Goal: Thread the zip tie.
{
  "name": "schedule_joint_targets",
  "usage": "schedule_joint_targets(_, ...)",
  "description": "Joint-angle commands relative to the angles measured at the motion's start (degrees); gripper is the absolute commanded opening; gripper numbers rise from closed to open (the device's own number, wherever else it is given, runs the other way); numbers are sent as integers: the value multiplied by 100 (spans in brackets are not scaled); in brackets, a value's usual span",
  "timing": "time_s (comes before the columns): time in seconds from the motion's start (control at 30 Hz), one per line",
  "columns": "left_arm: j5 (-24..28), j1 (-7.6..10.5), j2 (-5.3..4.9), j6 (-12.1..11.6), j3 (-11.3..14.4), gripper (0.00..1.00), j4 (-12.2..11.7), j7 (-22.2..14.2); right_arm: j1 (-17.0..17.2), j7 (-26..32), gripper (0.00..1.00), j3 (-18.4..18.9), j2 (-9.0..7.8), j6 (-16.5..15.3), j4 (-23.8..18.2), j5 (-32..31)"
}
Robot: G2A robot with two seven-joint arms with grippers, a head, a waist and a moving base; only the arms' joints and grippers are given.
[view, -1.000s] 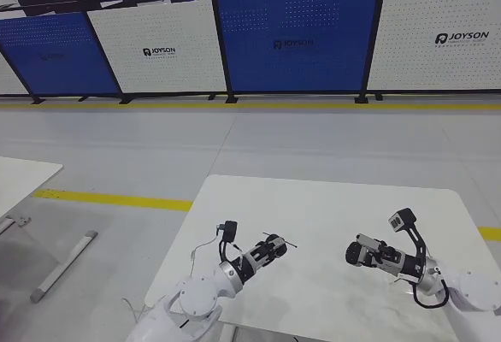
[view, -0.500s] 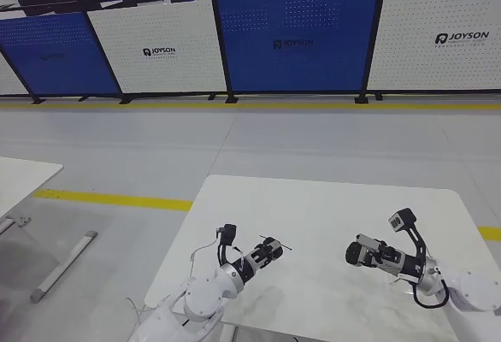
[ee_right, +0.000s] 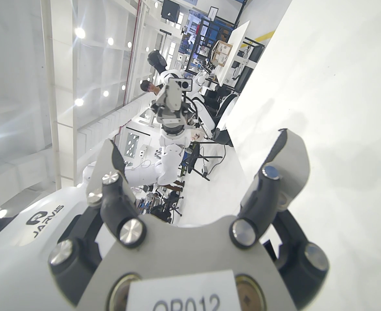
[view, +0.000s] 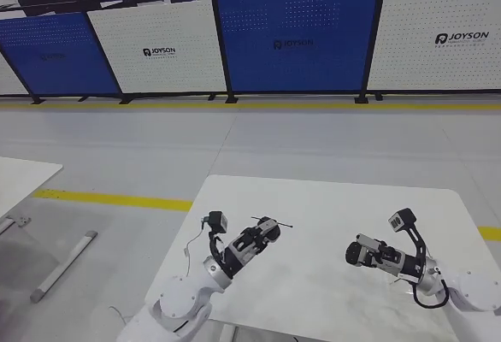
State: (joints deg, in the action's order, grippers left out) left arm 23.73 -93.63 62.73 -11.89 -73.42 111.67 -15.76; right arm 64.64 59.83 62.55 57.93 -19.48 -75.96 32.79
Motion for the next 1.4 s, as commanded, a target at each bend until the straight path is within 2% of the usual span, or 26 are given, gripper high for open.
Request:
schedule_joint_targets(0.0,240,-145,-4,-446,-121,0,123,-133,0,0,100,0,0,0,0,0)
schedule_joint_targets(0.03,336,-240,-10,-639,-173,0,172,-259,0,0,100,0,0,0,0,0)
schedule_joint_targets(0.1,361,-316,-20,-744,-232,0,184,-389,0,0,100,0,0,0,0,0)
schedule_joint_targets(0.67,361,-316,-20,-744,-232,0,184,-389,0,0,100,0,0,0,0,0)
schedule_joint_targets(0.77,456,-284,9,-759,-290,0,469,-217,0,0,100,0,0,0,0,0)
schedule_joint_targets(0.87,469,-375,44,-759,-453,0,682,-96,0,0,100,0,0,0,0,0)
schedule_joint_targets(1.37,477,-392,51,-759,-474,0,698,-84,0,0,100,0,0,0,0,0)
